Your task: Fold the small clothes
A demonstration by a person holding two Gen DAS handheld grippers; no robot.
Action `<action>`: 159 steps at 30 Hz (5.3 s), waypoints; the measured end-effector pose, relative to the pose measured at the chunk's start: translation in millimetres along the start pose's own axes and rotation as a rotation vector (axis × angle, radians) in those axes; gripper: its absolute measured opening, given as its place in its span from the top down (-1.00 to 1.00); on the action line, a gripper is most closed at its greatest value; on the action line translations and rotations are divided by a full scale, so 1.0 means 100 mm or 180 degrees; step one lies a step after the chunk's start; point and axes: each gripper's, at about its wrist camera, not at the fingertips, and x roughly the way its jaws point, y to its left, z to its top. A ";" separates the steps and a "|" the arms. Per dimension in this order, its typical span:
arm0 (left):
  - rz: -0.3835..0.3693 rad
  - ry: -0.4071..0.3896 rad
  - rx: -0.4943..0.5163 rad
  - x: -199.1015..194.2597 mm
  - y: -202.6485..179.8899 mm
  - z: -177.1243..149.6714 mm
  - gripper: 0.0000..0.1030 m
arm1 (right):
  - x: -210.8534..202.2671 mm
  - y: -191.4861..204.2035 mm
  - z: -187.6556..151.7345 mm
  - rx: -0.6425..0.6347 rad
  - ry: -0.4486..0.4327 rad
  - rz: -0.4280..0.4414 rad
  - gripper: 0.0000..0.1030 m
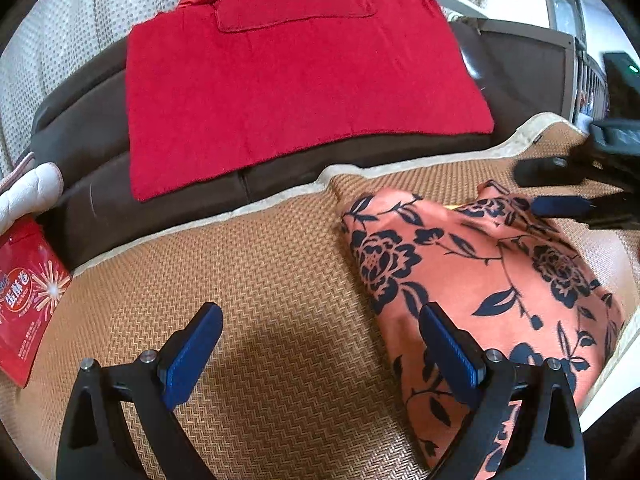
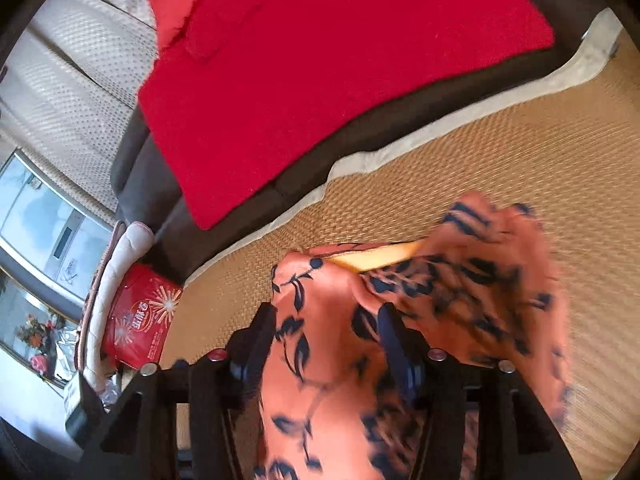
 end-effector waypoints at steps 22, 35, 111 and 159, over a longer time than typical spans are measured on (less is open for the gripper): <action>-0.1171 0.0593 -0.0277 0.32 -0.17 0.03 -0.91 | -0.55 -1.30 -0.32 0.1005 -0.0106 -0.0097 -0.53; -0.1642 0.0982 -0.0455 0.53 -0.29 0.05 -0.91 | -0.32 -1.55 -0.29 0.1031 0.0119 0.0565 -0.65; -0.0560 0.0389 -0.0483 -0.39 -0.52 -0.21 -0.25 | 0.46 0.03 -0.41 -0.0766 0.0373 0.0129 -0.06; -0.1723 0.1436 -0.2050 0.34 0.17 -0.81 -0.14 | 0.57 -0.19 -0.41 -0.0476 0.0508 0.0391 -0.14</action>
